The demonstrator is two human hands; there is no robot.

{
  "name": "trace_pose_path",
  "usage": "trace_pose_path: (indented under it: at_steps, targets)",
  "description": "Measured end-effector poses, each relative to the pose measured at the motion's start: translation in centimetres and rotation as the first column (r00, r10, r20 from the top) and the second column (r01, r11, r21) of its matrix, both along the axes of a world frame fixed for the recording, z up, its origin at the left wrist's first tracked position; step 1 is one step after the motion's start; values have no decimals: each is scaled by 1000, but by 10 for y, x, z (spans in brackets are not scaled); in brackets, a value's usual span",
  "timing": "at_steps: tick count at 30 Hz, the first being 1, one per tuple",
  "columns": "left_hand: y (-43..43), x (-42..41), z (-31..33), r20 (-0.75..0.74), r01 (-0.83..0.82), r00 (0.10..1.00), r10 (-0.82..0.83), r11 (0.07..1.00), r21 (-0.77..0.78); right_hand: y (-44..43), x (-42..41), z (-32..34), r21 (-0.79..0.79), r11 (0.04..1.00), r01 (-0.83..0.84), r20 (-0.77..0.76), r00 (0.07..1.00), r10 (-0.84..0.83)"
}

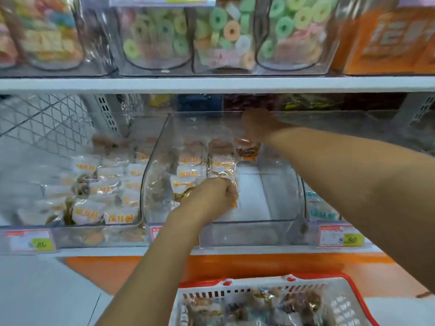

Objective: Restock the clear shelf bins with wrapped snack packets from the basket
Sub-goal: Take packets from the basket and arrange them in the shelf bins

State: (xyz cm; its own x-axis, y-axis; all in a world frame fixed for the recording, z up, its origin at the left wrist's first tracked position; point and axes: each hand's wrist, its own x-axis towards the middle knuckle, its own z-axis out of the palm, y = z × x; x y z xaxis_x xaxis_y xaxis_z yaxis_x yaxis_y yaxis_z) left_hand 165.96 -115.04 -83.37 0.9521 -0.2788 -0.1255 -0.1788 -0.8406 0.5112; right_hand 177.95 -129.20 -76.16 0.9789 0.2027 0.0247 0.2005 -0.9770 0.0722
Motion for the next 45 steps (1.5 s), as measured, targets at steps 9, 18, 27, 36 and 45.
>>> trace_pose_path:
  at_steps: [9, 18, 27, 36, 45]
  targets:
    - [-3, 4, -8, 43, -7, 999, 8, 1000, -22, -1, 9, -17, 88, 996, -8, 35, 999, 5]
    - [1, -47, 23, 558, 17, 803, 210, 927, -374, 2, -46, 3, 236, 971, 45, -47, 998, -35]
    - [8, -137, -60, 425, -74, 892, 154, 977, -199, -50, -251, -36, 413, 885, -214, -296, 888, 352]
    - [45, -225, -137, -103, -339, 927, 362, 922, 184, -73, -270, -214, 313, 928, 204, -489, 872, -27]
    - [44, -247, -126, -196, -386, 884, 425, 899, 210, -57, -280, -252, 293, 932, 214, -329, 938, -112]
